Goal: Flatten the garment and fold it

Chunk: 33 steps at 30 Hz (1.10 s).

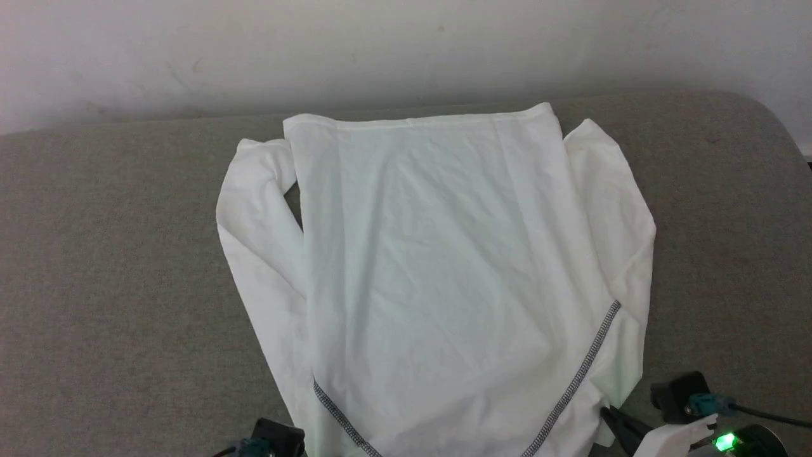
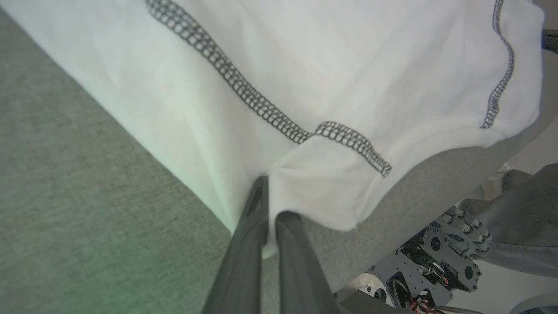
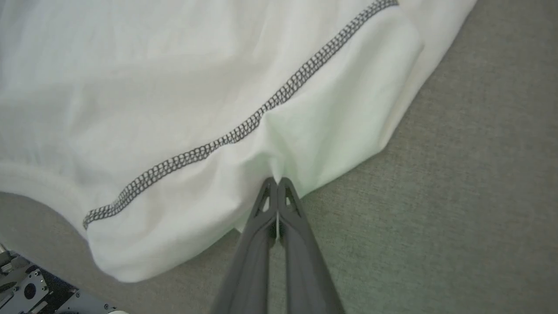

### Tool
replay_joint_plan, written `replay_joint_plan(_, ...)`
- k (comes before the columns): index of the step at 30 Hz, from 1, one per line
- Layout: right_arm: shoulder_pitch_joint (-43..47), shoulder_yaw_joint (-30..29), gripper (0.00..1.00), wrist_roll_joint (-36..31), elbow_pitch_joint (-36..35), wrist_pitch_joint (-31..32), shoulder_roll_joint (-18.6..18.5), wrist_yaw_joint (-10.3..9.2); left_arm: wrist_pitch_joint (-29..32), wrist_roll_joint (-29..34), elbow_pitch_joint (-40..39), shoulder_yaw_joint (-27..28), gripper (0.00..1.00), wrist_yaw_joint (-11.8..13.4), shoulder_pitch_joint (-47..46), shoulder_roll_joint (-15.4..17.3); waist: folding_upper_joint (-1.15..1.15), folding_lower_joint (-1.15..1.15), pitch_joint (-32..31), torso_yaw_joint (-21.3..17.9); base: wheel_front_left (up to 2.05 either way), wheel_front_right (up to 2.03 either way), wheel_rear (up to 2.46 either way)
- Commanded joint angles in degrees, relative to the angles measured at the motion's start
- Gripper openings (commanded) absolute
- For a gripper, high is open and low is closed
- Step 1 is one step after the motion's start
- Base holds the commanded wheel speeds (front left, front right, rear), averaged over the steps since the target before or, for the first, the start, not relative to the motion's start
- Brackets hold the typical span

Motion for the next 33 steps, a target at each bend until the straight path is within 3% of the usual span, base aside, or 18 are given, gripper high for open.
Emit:
replay_joint_plan(1,-0.9,0.0,0.0,0.0,0.4,-0.5,0.3,-0.04,-0.2,-0.4,1.3,-0.2,0.0,-0.2,-0.8,-0.5,0.0,0.0,0.3,0.1,0.0,0.0,0.0)
replay_joint_plan(5,-1.9,-0.2,0.0,-0.1,3.3,-2.8,0.8,-0.04,-2.4,-0.5,3.8,0.3,0.0,-0.2,-1.6,-2.2,0.0,0.0,1.0,0.3,0.0,0.0,0.0)
replay_joint_plan(6,-2.1,-0.6,0.16,-0.2,3.5,-3.3,1.1,-0.04,-3.1,-0.5,4.0,0.8,0.25,0.3,-1.6,-2.5,0.0,0.0,1.1,0.4,0.0,0.0,0.0)
replay_joint_plan(7,-2.2,-1.1,0.39,0.0,3.6,-3.8,1.4,-0.04,-3.9,-0.7,3.9,1.3,1.0,0.7,-1.5,-2.8,0.0,0.0,1.2,0.4,0.0,0.0,0.0)
replay_joint_plan(8,-2.2,-1.4,0.74,0.1,3.5,-3.9,1.7,-0.04,-4.6,-1.1,3.5,1.9,1.0,1.1,-1.3,-2.9,0.0,0.0,1.3,0.4,0.0,0.0,0.0)
replay_joint_plan(9,-2.0,-1.5,1.0,0.3,3.2,-3.5,1.7,-0.04,-5.1,-1.5,2.7,2.4,1.0,1.3,-0.9,-2.9,0.0,0.0,1.3,0.4,0.0,0.0,0.0)
replay_joint_plan(14,-0.1,-4.3,1.0,4.8,-3.4,-0.6,1.9,-0.04,-6.2,-5.6,-5.3,6.2,1.0,2.5,3.5,-1.2,0.0,0.0,1.0,0.6,0.0,0.0,0.0)
replay_joint_plan(18,2.2,-7.8,1.0,6.0,-10.3,1.9,1.3,-0.04,-5.7,-9.5,-14.7,10.1,1.0,3.7,7.5,2.0,0.0,0.0,0.5,1.1,0.0,0.0,0.0)
replay_joint_plan(22,2.5,-13.1,1.0,4.2,-17.1,0.0,3.2,-0.04,-12.2,-7.6,-22.5,17.1,1.0,7.2,8.5,3.6,0.0,0.0,-0.2,1.4,0.0,0.0,0.0)
replay_joint_plan(24,1.4,-16.1,1.0,1.1,-19.8,-4.4,5.0,-0.04,-17.8,-5.1,-23.9,20.2,1.0,9.2,7.9,2.5,0.0,0.0,-0.5,1.6,0.0,0.0,0.0)
replay_joint_plan(28,-0.3,-18.9,1.0,-4.3,-22.1,-13.0,8.8,-0.04,-25.9,-2.4,-23.5,21.7,1.0,8.7,6.3,-1.0,0.0,0.0,-1.2,1.8,0.0,0.0,0.0)
replay_joint_plan(33,-0.8,-20.1,1.0,-9.2,-21.3,-21.0,11.9,-0.04,-28.9,8.4,-19.4,23.6,1.0,11.0,5.1,-5.6,0.0,0.0,-2.5,1.5,0.0,0.0,0.0)
